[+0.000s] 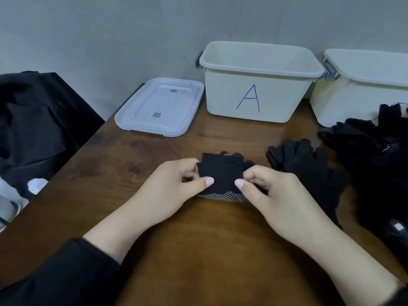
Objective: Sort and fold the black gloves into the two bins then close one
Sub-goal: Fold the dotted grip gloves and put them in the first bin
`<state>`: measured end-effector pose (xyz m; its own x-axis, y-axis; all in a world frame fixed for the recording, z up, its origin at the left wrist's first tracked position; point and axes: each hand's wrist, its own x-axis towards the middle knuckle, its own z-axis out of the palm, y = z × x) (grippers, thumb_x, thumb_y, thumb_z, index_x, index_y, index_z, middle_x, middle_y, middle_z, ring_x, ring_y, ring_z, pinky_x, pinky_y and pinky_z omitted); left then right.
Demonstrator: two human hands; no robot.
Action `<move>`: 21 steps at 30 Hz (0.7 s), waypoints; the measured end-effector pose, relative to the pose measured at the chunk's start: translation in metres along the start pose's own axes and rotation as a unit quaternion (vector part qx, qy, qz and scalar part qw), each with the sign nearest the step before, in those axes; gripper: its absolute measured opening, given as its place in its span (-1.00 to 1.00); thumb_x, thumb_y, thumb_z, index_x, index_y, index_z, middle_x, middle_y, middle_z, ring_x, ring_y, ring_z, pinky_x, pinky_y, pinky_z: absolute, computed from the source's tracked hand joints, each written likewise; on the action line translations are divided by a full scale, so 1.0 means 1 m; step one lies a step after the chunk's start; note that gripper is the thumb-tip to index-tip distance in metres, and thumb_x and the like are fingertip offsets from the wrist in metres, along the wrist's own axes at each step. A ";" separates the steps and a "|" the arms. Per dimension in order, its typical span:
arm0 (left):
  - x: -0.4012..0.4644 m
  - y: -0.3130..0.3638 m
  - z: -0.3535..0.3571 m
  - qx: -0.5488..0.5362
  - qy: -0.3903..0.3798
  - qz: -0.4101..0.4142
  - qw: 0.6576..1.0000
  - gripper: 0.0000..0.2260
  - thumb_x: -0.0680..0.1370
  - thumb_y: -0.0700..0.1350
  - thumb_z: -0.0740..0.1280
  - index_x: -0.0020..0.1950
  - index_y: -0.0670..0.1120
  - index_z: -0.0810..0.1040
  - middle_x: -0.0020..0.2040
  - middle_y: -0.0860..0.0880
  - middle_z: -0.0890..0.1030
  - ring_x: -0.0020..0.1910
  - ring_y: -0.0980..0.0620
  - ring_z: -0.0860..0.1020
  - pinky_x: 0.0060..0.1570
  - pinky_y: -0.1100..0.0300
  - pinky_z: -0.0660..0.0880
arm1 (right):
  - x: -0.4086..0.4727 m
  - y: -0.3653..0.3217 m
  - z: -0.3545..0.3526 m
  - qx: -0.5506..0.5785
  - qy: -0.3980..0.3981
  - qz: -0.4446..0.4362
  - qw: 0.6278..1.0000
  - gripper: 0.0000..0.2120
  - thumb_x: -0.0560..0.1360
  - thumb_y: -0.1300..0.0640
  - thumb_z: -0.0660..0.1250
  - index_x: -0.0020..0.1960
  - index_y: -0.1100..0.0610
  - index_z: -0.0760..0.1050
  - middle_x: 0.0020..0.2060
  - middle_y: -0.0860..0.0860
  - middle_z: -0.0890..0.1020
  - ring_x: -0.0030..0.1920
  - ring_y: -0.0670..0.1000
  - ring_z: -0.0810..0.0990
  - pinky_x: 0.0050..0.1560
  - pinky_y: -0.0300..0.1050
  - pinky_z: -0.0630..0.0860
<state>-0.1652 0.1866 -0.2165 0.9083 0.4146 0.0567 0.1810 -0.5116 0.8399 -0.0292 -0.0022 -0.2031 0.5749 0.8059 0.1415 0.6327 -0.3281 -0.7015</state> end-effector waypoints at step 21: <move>0.044 -0.024 -0.001 0.309 -0.112 0.124 0.936 -0.35 0.52 0.37 0.23 0.57 0.17 0.29 0.59 0.28 0.18 0.57 0.32 0.01 0.57 0.10 -0.14 | 0.039 0.033 0.001 -0.199 -0.167 -0.073 0.963 -0.31 0.53 -0.33 0.24 0.59 -0.19 0.16 0.55 -0.38 0.11 0.53 -0.40 -0.08 0.62 -0.07 -0.15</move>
<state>-0.1297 0.2183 -0.2334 0.9951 0.0921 0.0370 0.0742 -0.9379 0.3389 0.0138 0.0192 -0.2211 0.3078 0.9494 -0.0617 0.8812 -0.3090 -0.3578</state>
